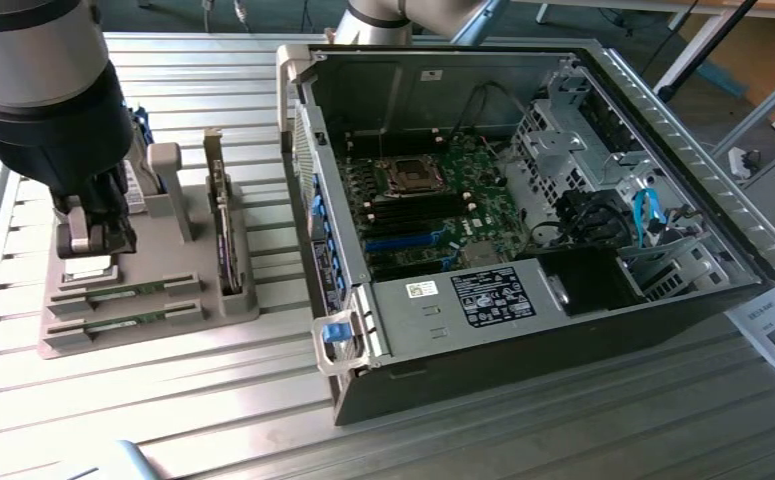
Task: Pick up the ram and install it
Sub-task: 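Pick up the ram and move it above insertion slot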
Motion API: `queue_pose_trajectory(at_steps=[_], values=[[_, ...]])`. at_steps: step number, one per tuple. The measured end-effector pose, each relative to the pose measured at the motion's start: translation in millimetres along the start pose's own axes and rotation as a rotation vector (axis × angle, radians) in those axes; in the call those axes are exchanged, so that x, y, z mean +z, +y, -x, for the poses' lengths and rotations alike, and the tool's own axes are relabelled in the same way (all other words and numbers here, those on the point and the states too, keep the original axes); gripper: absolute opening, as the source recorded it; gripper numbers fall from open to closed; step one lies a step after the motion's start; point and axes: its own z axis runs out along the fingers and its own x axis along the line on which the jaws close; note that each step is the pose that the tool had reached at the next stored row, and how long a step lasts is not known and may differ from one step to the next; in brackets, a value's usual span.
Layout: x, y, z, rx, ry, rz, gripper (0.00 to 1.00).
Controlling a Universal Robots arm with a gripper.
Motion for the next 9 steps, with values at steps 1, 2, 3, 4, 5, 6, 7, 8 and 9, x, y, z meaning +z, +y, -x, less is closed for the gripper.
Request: queue_pose_trajectory(at_steps=[1,2,3,4,5,6,7,8,9], values=[[0.0,0.0,-0.6,0.000,0.0000,0.0000,0.10],[0.0,0.1,-1.0,0.000,0.0000,0.0001,0.10],[0.0,0.0,-1.0,0.000,-0.0001,0.0000,0.10],[0.0,0.0,-1.0,0.000,0.0000,0.0000,0.10],[0.0,0.0,-1.1,0.000,0.0000,0.0000,0.10],[-0.1,0.0,-1.1,0.000,0.0001,0.0000,0.10],[-0.1,0.0,-1.1,0.000,0.0001,0.0001,0.10],[-0.1,0.0,-1.1,0.000,0.0001,0.0000,0.10],[-0.1,0.0,-1.1,0.000,0.0000,0.0000,0.10]])
